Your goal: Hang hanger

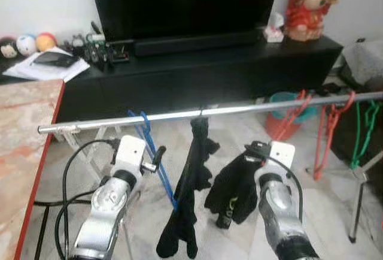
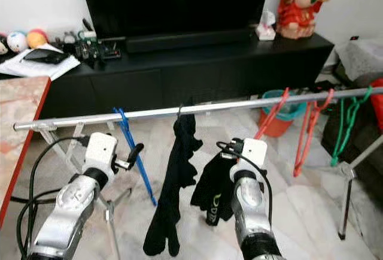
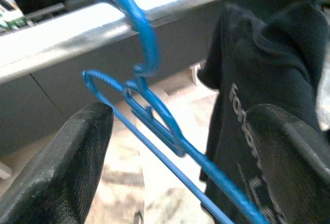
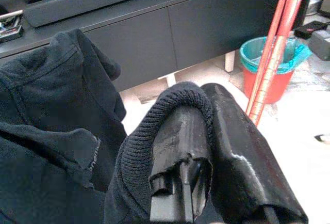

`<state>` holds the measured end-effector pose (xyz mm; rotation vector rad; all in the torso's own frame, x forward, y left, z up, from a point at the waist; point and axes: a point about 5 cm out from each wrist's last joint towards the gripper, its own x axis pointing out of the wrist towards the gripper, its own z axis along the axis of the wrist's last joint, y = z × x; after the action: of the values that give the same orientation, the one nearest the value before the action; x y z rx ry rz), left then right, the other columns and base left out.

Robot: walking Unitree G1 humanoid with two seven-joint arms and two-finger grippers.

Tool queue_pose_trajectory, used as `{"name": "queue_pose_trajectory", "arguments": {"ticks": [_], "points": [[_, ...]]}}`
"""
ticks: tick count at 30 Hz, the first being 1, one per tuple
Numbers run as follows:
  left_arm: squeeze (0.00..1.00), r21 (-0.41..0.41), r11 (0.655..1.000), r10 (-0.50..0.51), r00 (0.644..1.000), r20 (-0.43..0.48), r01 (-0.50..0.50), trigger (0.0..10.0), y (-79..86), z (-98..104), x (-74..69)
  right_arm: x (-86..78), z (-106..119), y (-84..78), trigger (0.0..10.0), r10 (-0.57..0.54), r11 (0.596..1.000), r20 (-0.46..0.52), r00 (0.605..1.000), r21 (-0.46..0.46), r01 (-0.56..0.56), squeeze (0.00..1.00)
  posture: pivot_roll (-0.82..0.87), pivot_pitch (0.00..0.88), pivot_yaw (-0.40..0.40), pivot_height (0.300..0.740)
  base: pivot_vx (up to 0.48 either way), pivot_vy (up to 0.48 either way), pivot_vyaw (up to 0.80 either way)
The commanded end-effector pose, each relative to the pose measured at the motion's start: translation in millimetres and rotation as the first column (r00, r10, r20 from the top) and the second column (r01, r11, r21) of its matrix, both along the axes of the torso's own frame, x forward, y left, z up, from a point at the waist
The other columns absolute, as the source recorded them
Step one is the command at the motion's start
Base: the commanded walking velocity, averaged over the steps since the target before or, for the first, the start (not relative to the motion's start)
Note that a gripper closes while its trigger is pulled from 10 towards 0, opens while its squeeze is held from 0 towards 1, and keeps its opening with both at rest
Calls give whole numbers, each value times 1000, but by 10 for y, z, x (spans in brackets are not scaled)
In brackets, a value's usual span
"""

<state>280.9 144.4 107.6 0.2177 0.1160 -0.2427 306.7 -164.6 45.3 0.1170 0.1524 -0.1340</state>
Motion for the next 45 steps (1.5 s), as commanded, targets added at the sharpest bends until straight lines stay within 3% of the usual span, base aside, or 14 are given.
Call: {"name": "queue_pose_trajectory", "arguments": {"ticks": [1,6,11,15,18,21,23,35,36,39,40,45], "points": [[0,31,999,-20,1000,2,20,10000,-73,105,45,56,89,11,10000,9,1000,31,999,-6,-9,0,-1,0,-11,740,0,0,0],[0,52,998,-19,999,-31,21,10000,-139,155,114,69,109,-8,10000,9,1000,35,999,-8,-9,0,-10,0,-17,740,0,0,0],[0,124,992,39,996,-81,-29,10000,-122,5,269,73,114,-14,10000,12,1000,35,999,-13,-12,0,-23,0,-22,740,0,0,0],[0,118,992,63,995,-78,-54,10000,-107,-13,341,78,124,-16,10000,14,1000,38,999,-13,-13,0,-31,0,-24,740,0,0,0],[0,128,988,97,992,-76,-87,10000,-67,-34,395,79,128,-22,10000,13,1000,39,999,-14,-13,0,-31,0,-24,740,0,0,0],[0,167,965,221,972,-85,-204,10000,106,-116,562,84,135,-33,10000,16,1000,40,999,-18,-15,0,-41,0,-24,740,0,0,0],[0,172,960,239,966,-96,-220,10000,134,-135,589,83,135,-30,10000,17,1000,40,999,-18,-16,0,-41,0,-24,740,0,0,0],[0,189,970,189,967,-171,-156,9922,99,-400,621,86,135,-18,10000,28,999,38,999,-18,-27,0,-52,0,-19,740,0,0,0],[0,187,971,184,968,-170,-151,1059,101,-408,618,86,135,-19,10000,28,999,38,999,-18,-28,0,-52,0,-19,740,0,0,0],[0,187,971,180,969,-170,-148,1059,103,-414,616,86,135,-19,10000,29,999,38,999,-19,-28,0,-52,0,-19,740,0,0,0],[0,172,974,178,972,-155,-150,0,106,-405,624,88,134,-23,10000,31,999,38,999,-20,-30,0,-54,0,-21,740,0,0,0],[0,122,978,183,980,-84,-172,0,112,-310,676,89,130,-14,10000,37,999,36,999,-20,-36,0,-52,0,-23,740,0,0,0]]}}
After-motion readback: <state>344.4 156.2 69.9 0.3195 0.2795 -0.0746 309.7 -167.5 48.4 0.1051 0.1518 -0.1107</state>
